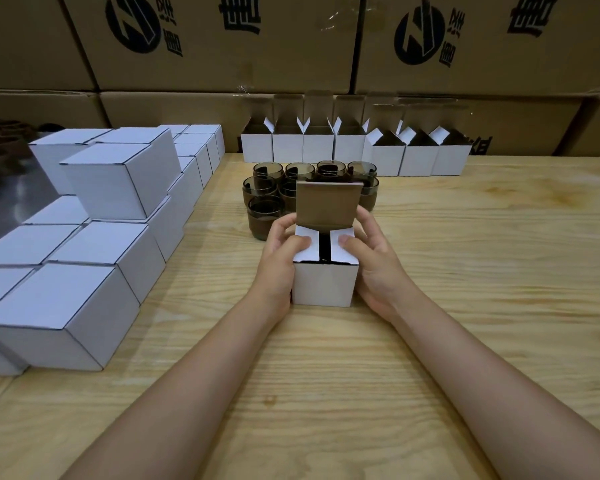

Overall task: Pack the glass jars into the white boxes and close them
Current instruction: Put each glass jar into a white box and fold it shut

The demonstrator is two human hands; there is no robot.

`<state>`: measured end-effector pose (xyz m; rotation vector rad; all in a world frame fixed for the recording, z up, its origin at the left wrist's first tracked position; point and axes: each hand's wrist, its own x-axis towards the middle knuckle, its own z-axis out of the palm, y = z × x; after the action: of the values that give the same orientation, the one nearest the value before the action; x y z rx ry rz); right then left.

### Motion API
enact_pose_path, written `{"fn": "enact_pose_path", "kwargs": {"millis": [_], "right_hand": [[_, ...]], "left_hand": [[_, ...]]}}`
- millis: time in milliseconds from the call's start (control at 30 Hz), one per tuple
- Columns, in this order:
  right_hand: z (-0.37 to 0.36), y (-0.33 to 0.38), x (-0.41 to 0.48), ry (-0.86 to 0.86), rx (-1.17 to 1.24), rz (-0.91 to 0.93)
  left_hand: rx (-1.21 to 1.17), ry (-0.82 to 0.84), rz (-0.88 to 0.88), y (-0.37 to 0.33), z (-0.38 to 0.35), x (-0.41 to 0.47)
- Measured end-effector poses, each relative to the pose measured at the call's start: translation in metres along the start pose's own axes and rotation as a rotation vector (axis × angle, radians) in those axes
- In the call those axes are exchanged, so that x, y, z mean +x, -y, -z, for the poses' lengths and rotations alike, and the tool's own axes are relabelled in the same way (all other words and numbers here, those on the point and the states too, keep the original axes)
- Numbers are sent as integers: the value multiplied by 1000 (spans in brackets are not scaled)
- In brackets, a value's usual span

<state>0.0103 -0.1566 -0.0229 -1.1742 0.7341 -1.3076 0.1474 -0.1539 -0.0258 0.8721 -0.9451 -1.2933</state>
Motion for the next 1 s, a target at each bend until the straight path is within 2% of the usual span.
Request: {"fn": "enact_pose_path", "kwargs": {"millis": [167,367,833,933,1000], "right_hand": [[0,1,-5,61,117,6],[2,4,-9,212,26,-1],[5,3,-10,180,-76,48],[7,3,-9,193,-74,44],[8,3,-9,200,-75,43]], "left_hand": [[19,14,-61,1,-2,-1],[44,49,-104,3,2,-2],[70,36,-21,0,2,-3],[27,87,10,-2,3,-4],[25,162,-49,1,5,-5]]}}
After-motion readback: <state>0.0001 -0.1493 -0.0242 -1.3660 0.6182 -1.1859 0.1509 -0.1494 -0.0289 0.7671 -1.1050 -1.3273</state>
